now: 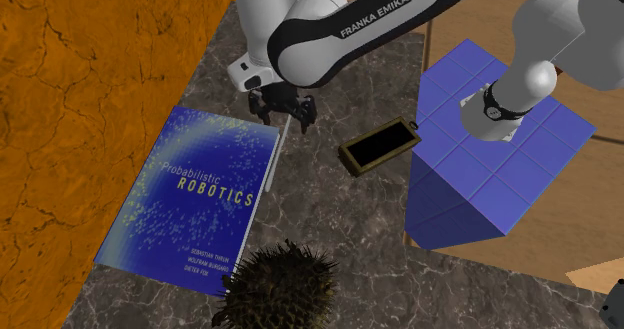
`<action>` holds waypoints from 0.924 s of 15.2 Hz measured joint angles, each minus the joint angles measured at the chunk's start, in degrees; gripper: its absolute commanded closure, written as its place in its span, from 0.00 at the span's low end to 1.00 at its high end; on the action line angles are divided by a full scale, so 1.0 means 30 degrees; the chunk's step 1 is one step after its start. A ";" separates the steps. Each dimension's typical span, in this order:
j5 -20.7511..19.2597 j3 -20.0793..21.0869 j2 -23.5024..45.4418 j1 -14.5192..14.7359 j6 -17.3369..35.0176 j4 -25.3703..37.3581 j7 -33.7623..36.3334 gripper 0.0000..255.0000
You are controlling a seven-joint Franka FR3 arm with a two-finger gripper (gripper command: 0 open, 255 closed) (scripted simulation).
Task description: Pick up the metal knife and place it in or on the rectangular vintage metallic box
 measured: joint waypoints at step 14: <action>0.0072 0.0026 0.0065 -0.0033 0.0055 0.0033 -0.0057 1.00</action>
